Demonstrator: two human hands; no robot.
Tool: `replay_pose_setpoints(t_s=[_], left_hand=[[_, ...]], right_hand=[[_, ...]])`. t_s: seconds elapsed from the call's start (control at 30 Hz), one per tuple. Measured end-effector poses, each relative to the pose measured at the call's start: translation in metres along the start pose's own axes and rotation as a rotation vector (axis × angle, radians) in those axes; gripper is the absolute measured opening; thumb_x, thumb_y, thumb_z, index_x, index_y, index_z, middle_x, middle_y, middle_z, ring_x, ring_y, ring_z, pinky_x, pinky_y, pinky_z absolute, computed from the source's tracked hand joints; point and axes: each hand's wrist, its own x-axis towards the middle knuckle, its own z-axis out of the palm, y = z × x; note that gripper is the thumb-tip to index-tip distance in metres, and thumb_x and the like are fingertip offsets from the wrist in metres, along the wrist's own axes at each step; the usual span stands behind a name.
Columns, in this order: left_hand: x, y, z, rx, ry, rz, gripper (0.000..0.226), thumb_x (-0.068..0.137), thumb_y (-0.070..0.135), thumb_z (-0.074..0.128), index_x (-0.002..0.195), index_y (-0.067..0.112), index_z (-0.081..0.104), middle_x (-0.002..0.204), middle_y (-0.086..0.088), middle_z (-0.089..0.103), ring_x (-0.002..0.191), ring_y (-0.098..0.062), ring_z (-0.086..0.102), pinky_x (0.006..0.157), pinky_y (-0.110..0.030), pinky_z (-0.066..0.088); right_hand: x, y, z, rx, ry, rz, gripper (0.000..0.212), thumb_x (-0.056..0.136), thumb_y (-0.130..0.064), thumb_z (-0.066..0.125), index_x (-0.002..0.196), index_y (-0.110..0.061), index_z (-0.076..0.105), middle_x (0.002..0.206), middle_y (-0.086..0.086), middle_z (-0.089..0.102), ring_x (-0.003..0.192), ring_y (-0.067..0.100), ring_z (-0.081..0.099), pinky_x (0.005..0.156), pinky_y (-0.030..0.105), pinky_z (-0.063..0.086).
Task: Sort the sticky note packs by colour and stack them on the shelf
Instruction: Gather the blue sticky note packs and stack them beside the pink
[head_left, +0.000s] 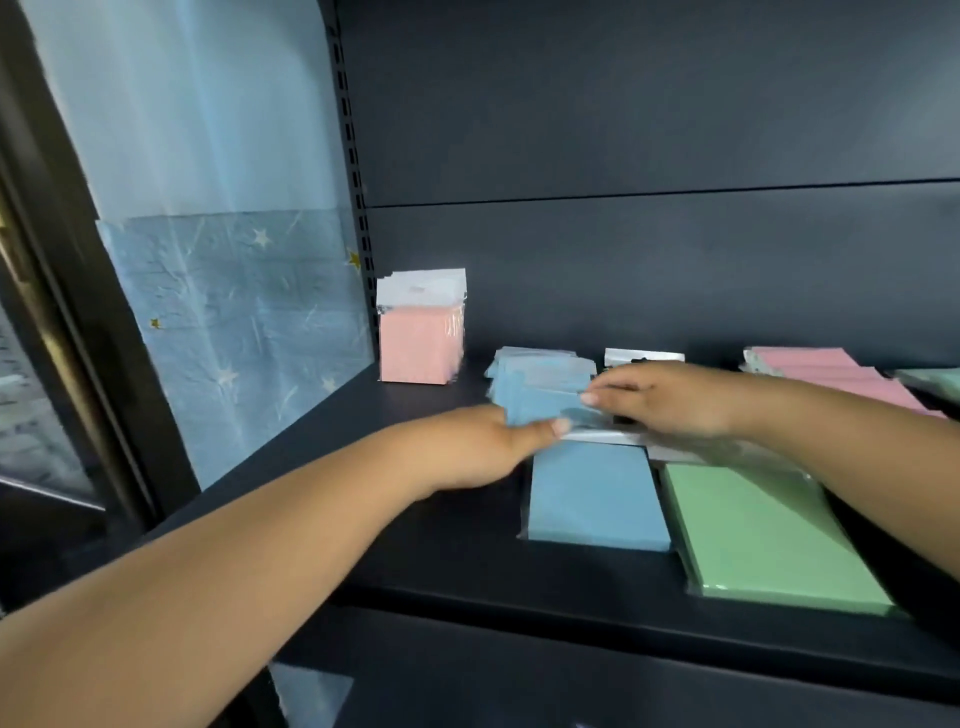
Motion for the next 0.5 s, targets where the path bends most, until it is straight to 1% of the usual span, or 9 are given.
replay_pose_setpoints(t_s=[0.1,0.17,0.2,0.27,0.33,0.37,0.4,0.43,0.5], left_hand=[[0.025,-0.013,-0.025,-0.005,0.120,-0.026,0.058,0.091,0.058,0.034,0.128,0.018,0.052,0.120,0.003,0.053,0.103,-0.014,0.046,0.078,-0.024,0.034],[0.048,-0.021,-0.035,-0.041,0.159,-0.038,0.057,0.093,0.054,0.035,0.131,0.014,0.050,0.130,-0.002,0.051,0.113,-0.020,0.048,0.081,-0.025,0.034],[0.060,-0.024,-0.037,-0.074,0.165,-0.039,0.056,0.094,0.052,0.035,0.132,0.013,0.048,0.137,-0.003,0.048,0.121,-0.021,0.046,0.086,-0.025,0.032],[0.077,-0.027,-0.037,-0.124,0.140,-0.018,0.052,0.096,0.046,0.035,0.134,0.013,0.045,0.141,-0.004,0.045,0.127,-0.022,0.043,0.089,-0.024,0.029],[0.090,-0.033,-0.032,-0.145,0.069,0.050,0.046,0.097,0.042,0.034,0.133,0.016,0.047,0.138,-0.003,0.049,0.125,-0.021,0.046,0.092,-0.024,0.032],[0.095,-0.037,-0.028,-0.146,0.027,0.093,0.044,0.098,0.041,0.033,0.134,0.021,0.047,0.138,-0.001,0.050,0.125,-0.019,0.047,0.096,-0.025,0.033],[0.098,-0.040,-0.025,-0.147,-0.001,0.130,0.044,0.097,0.041,0.033,0.137,0.025,0.045,0.138,0.002,0.050,0.126,-0.018,0.046,0.100,-0.026,0.033],[0.099,-0.041,-0.023,-0.154,-0.017,0.155,0.044,0.097,0.041,0.033,0.138,0.029,0.042,0.140,0.004,0.048,0.128,-0.017,0.044,0.101,-0.026,0.032],[0.103,-0.044,-0.022,-0.163,-0.034,0.188,0.045,0.097,0.042,0.033,0.140,0.031,0.036,0.143,0.005,0.044,0.131,-0.017,0.040,0.101,-0.024,0.029]], right_hand=[[0.036,-0.007,-0.013,-0.030,0.039,0.121,0.043,0.095,-0.044,0.043,0.105,-0.008,0.063,0.107,0.008,0.062,0.105,0.024,0.056,0.089,0.032,0.041],[0.068,-0.010,-0.016,-0.069,0.083,0.218,0.048,0.094,-0.047,0.042,0.080,-0.004,0.058,0.084,0.013,0.056,0.086,0.029,0.055,0.071,0.030,0.040],[0.084,-0.012,-0.015,-0.066,0.104,0.284,0.049,0.094,-0.048,0.041,0.068,-0.007,0.049,0.073,0.009,0.049,0.073,0.027,0.050,0.062,0.028,0.035],[0.110,-0.015,-0.011,-0.024,0.090,0.405,0.046,0.095,-0.048,0.041,0.066,-0.012,0.040,0.066,0.005,0.039,0.060,0.021,0.041,0.055,0.026,0.029],[0.135,-0.013,-0.005,0.083,0.059,0.467,0.037,0.094,-0.047,0.043,0.090,-0.011,0.053,0.082,0.007,0.051,0.074,0.025,0.053,0.065,0.027,0.038],[0.147,-0.011,-0.003,0.170,0.069,0.494,0.039,0.093,-0.046,0.046,0.108,-0.011,0.055,0.097,0.009,0.055,0.091,0.028,0.057,0.077,0.029,0.043],[0.156,-0.009,-0.001,0.272,0.086,0.526,0.042,0.091,-0.044,0.051,0.116,-0.011,0.053,0.107,0.010,0.055,0.102,0.029,0.056,0.088,0.033,0.045],[0.161,-0.008,-0.001,0.367,0.098,0.560,0.040,0.089,-0.041,0.055,0.114,-0.010,0.052,0.108,0.011,0.054,0.102,0.028,0.055,0.092,0.036,0.045],[0.168,-0.005,-0.002,0.504,0.079,0.646,0.029,0.088,-0.034,0.060,0.096,-0.008,0.051,0.093,0.010,0.052,0.086,0.024,0.053,0.080,0.037,0.048]])
